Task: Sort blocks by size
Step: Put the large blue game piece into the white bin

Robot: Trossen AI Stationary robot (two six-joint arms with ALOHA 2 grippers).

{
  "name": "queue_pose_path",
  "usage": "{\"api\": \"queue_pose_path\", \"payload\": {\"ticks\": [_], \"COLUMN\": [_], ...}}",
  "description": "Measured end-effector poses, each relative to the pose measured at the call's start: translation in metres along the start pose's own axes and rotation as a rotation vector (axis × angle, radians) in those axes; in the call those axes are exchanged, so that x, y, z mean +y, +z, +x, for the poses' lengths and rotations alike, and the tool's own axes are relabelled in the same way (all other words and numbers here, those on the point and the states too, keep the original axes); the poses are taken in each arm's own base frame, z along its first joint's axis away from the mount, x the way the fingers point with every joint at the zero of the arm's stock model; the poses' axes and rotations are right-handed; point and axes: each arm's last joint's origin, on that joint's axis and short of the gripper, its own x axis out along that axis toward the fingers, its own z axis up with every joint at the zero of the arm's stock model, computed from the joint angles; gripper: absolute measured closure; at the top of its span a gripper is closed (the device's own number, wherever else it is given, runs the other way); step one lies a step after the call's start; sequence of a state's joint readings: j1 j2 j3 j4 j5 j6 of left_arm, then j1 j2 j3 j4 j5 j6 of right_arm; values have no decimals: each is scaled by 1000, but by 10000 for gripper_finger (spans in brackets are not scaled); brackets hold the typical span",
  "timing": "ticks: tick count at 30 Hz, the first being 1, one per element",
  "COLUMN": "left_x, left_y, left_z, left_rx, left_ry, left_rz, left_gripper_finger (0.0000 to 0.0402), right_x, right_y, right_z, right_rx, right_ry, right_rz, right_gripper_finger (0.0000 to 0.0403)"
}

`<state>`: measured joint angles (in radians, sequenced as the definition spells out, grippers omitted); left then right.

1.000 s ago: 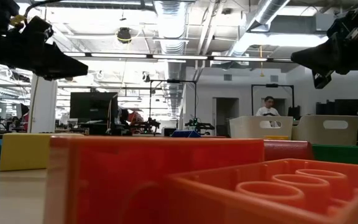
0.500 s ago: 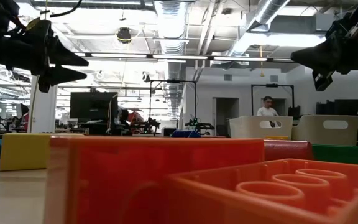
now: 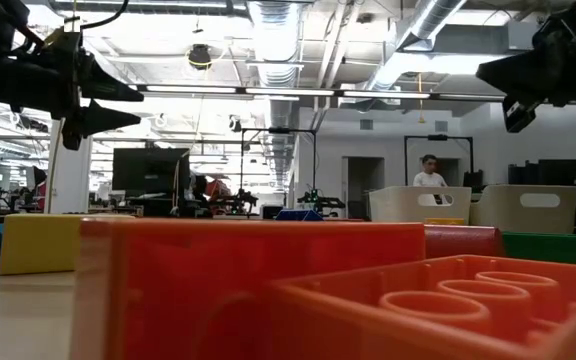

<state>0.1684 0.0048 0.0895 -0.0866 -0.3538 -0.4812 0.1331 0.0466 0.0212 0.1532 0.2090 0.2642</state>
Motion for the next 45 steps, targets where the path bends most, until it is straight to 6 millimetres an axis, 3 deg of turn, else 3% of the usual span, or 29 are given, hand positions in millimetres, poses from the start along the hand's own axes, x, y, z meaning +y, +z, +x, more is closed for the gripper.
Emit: {"api": "queue_pose_path", "payload": {"ticks": [4,13,16,20,25,32,37,45], "left_x": [0,1,0,-3,-13,-21,-30,-51], "left_y": [0,-1,-1,-2,4,-12,-9,-6], "left_z": [0,0,0,4,15,33,48,89], "left_rx": [5,22,37,126,235,548,670,761], "left_ry": [8,12,-1,-16,-47,-206,-169,0], "left_rz": [2,-24,79,207,322,350,260,409], "left_gripper_finger": [189,189,189,189,189,189,189,189], "right_x": [6,11,13,12,13,8,10,16], "right_y": [5,-10,-14,-20,-9,-4,-15,-21], "right_z": [5,18,23,29,45,77,103,146], "right_rx": [-49,79,103,157,182,322,419,500], "right_ry": [45,41,10,-62,-152,-270,-282,-300], "right_rz": [6,-36,-45,-71,-90,-153,-218,-249], "right_gripper_finger": [362,362,362,362,362,359,324,208]}}
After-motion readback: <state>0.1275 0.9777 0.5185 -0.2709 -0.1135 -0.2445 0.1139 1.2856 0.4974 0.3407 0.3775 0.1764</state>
